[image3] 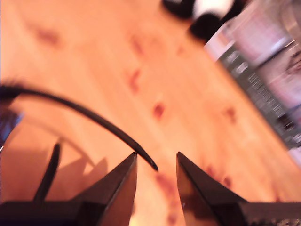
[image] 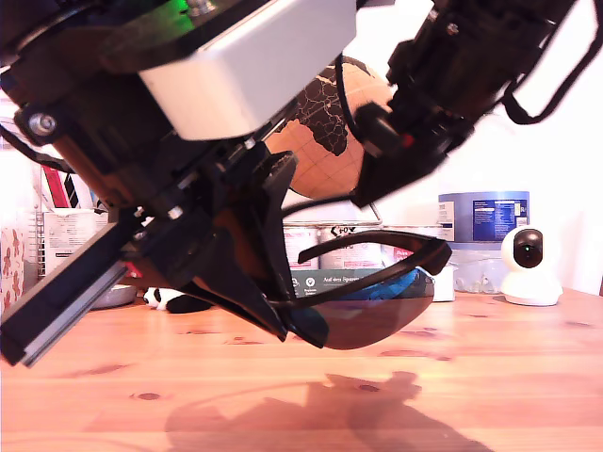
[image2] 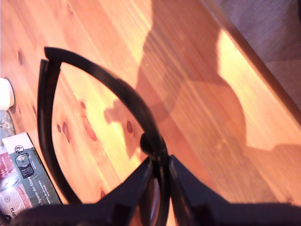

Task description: Pick up the sunglasses and open them, then place them back on the table

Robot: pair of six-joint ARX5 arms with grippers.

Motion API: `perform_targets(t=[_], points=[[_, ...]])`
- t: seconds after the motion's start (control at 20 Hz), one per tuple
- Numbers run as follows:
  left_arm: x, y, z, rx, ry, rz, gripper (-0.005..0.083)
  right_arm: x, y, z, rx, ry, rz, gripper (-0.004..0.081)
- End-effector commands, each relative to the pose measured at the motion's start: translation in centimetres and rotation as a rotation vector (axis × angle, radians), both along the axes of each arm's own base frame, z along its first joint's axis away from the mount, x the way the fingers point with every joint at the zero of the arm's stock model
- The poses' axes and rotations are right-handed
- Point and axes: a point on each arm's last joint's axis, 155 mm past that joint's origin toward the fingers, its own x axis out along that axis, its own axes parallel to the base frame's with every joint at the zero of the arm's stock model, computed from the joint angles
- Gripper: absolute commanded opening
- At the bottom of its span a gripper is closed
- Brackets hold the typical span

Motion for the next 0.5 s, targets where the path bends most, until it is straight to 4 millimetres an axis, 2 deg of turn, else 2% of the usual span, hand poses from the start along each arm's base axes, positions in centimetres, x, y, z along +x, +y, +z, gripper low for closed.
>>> perform_targets(t=[0.0, 0.25, 0.35, 0.45], points=[[-0.3, 0.1, -0.3, 0.001, 0.006, -0.005, -0.0019, 1.2, 0.6, 1.8, 0.054, -0.057, -0.012, 0.0227], [-0.3, 0.1, -0.3, 0.002, 0.007, -0.004, -0.0019, 2.6, 0.7, 4.5, 0.113, -0.154, -0.055, 0.0227], [-0.3, 0.1, -0.3, 0.002, 0.006, -0.004, -0.0019, 2.4, -0.1, 3.6, 0.057, -0.117, -0.07, 0.0226], [-0.2, 0.1, -0.3, 0.002, 0.006, -0.003, -0.0019, 1.3, -0.3, 2.0, -0.032, -0.064, -0.004, 0.0221]])
